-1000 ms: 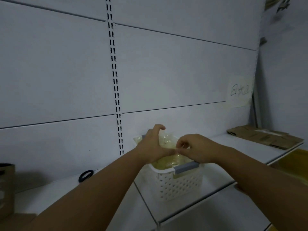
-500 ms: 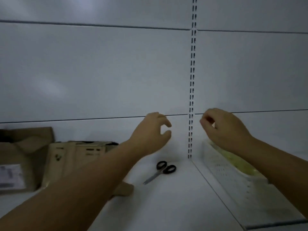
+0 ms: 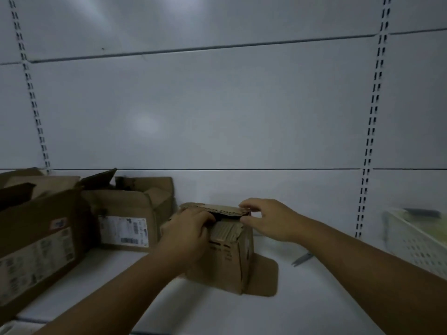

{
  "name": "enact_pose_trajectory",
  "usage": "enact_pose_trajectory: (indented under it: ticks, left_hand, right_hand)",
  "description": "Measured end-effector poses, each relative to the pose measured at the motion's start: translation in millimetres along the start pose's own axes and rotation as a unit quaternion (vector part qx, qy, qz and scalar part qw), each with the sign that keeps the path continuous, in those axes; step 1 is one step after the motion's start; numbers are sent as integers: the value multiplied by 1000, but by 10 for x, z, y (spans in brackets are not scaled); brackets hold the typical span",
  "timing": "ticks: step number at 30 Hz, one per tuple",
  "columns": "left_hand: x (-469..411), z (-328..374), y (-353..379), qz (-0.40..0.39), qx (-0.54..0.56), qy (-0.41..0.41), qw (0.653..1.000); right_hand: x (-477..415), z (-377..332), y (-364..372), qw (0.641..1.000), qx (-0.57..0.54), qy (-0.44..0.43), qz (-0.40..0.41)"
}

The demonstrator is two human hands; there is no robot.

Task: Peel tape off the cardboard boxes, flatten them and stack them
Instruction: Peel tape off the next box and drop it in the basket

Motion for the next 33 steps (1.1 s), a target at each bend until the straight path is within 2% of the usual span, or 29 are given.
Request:
enact_pose_trajectory:
  ticks: [2,4,8,11,13,15,18,20,22,24,26,30,33]
  left_hand:
    - [109,-9,-55,-9,7,10,1000]
    - [218,-22,-121,1,26,14,1000]
    - [513,-54,-252,65,63,96,991]
    - [766,-48,-301,158,28,193,968]
    - [901,-105,-214,185,25,197,963]
    - [1012,-232,-17,138,38,161,977]
    - [1142,-381,278,16,45,94,994]
    - [1152,-417,345,-30,105,21,994]
    - [1088,-442,281,20,187,-69,980]
    - [987,-504,217,81,250,-172,949]
    - [872,-543,195,88,293,-231,924]
    - [668,-620,138,92,293,-262,915]
    - [646,-604,99,77,254,-247,932]
  right_hand:
    - [-31,-52,41,999,-32,7,-2]
    - [-61,-117,40,1000,-7,2,21]
    - [-4,-314,-62,983,84,-37,156]
    - [87,-486,-146,958,60,-87,268]
    - [162,-602,-211,940,42,-128,313]
    - [214,-615,-204,937,52,-147,313]
    - [259,-373,52,971,34,-105,212]
    - [306,-239,253,983,17,-67,168]
    - [352,-249,376,982,7,-57,177]
    - [375,-335,442,978,5,-56,201]
    - [377,-407,483,975,8,-55,216]
    - [360,-492,527,971,25,-29,234]
    - [349,-535,580,967,41,22,249]
Point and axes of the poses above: each hand's wrist, its own x-axis away from the middle knuckle, its own y-axis out of the palm, z = x × y, the point moved 4 cm from there along -x, towards the middle knuckle, and after that the axes turned 1 degree about -z, right-handed, at the moved point
